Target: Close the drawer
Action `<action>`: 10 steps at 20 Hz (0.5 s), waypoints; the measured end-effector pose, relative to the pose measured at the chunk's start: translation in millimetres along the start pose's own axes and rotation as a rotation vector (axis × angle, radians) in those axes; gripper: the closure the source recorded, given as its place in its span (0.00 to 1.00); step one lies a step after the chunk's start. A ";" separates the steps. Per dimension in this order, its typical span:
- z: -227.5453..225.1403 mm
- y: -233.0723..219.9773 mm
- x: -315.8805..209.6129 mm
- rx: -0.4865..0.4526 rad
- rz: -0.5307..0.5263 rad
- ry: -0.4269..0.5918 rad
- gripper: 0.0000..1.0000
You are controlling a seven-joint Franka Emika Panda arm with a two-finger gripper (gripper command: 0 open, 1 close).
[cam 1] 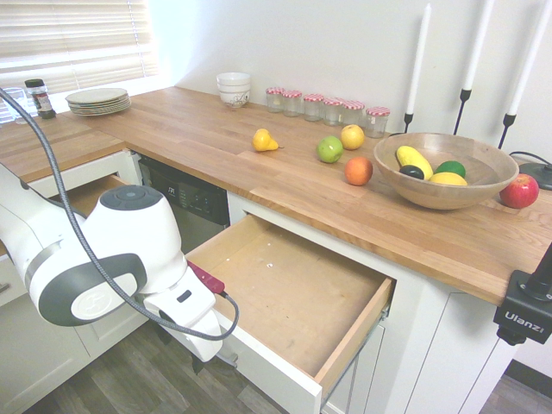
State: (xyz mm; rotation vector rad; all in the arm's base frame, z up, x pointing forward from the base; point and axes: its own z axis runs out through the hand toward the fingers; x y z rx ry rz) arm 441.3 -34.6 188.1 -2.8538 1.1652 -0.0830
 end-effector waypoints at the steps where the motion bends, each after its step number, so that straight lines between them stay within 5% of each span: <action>1: 10.6 1.1 0.1 0.005 -0.007 -0.001 0.00; 4: 35.9 -0.7 4.4 0.005 -0.014 -0.003 0.00; 5: 41.5 -2.6 7.2 0.004 -0.016 -0.003 1.00; 10: 57.5 -10.7 18.9 0.009 -0.025 0.005 1.00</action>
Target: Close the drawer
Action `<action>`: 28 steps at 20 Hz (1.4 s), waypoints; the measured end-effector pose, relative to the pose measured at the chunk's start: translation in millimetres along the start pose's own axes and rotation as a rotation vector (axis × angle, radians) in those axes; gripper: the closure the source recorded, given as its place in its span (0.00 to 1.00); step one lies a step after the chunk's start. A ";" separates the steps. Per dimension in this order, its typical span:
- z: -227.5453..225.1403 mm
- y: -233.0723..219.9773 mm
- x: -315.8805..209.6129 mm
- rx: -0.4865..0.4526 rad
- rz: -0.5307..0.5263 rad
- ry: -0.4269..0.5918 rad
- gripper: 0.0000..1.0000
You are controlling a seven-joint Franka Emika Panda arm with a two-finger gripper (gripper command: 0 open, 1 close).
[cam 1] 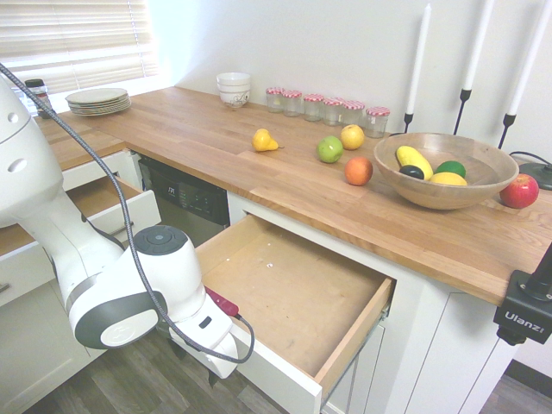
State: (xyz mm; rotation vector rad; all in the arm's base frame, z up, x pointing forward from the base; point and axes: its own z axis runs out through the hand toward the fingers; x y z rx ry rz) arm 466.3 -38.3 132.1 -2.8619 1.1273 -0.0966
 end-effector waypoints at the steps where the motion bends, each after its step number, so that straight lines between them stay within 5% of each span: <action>1: 1.6 -0.7 1.3 0.001 -0.001 0.002 1.00; 28: 10.0 -5.1 7.4 0.012 -0.002 0.033 1.00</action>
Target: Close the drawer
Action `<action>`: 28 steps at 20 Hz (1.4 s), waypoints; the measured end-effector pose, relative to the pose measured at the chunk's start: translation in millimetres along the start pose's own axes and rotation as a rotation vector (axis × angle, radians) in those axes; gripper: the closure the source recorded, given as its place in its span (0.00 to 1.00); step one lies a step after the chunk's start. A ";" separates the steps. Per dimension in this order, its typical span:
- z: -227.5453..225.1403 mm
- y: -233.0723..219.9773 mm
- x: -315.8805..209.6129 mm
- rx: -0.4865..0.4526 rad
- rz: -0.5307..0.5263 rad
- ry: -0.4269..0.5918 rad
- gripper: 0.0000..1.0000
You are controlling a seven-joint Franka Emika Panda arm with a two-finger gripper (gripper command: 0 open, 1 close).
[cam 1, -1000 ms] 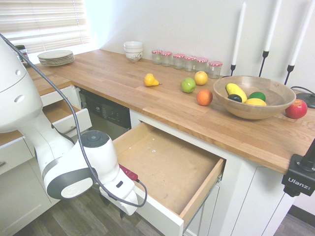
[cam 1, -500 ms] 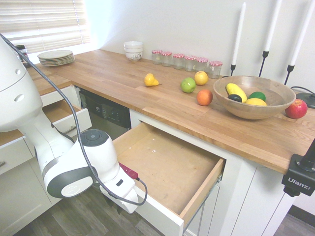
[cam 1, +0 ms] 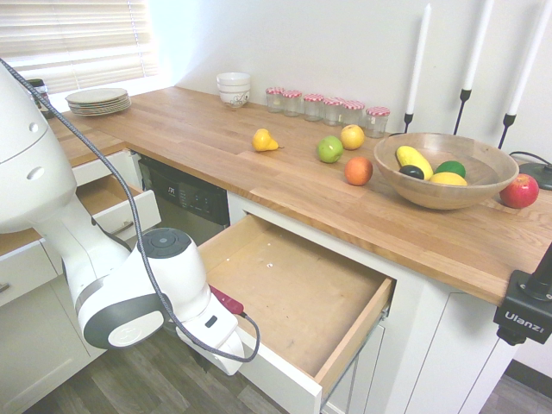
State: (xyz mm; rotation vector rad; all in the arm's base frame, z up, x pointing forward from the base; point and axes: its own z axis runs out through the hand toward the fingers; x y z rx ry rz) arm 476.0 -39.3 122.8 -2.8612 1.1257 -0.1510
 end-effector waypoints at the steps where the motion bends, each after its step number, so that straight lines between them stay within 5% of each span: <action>1: 1.3 -0.9 1.5 0.002 0.001 0.004 1.00; 28: -9.9 -96.5 94.2 0.153 0.065 0.144 1.00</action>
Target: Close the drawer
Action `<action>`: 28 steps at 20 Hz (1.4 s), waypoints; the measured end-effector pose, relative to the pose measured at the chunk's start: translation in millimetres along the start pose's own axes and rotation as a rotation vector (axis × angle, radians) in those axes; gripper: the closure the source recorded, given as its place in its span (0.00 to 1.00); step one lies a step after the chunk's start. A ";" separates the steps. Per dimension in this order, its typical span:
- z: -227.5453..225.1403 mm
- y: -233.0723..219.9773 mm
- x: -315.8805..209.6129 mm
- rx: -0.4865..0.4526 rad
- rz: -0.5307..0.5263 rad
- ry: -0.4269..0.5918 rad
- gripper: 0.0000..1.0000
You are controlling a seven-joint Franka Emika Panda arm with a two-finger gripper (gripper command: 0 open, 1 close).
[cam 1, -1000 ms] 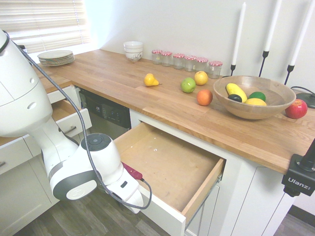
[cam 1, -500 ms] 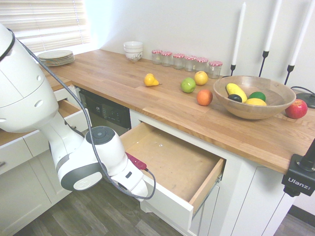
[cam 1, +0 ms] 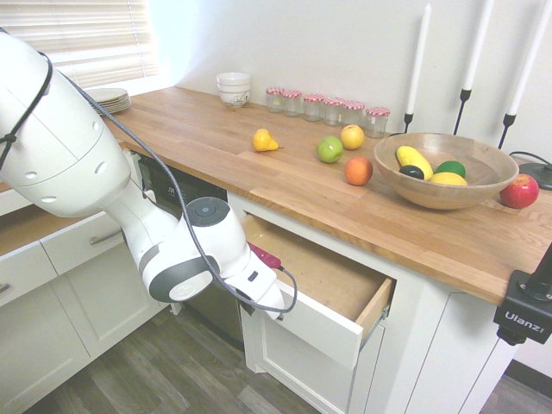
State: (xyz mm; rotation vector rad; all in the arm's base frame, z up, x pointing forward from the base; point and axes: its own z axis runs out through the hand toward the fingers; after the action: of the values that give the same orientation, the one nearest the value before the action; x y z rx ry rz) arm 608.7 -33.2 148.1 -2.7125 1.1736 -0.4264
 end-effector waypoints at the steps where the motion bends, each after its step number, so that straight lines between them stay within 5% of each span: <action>1: 0.6 -6.0 3.5 0.003 0.003 0.007 1.00; 17: 26.1 -79.5 49.7 0.009 0.098 0.047 1.00; 28: 24.6 -96.9 60.3 0.005 0.065 0.049 1.00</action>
State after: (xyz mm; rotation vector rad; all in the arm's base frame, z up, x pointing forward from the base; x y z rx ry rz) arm 722.5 -10.7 161.1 -2.6659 1.2672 -0.4891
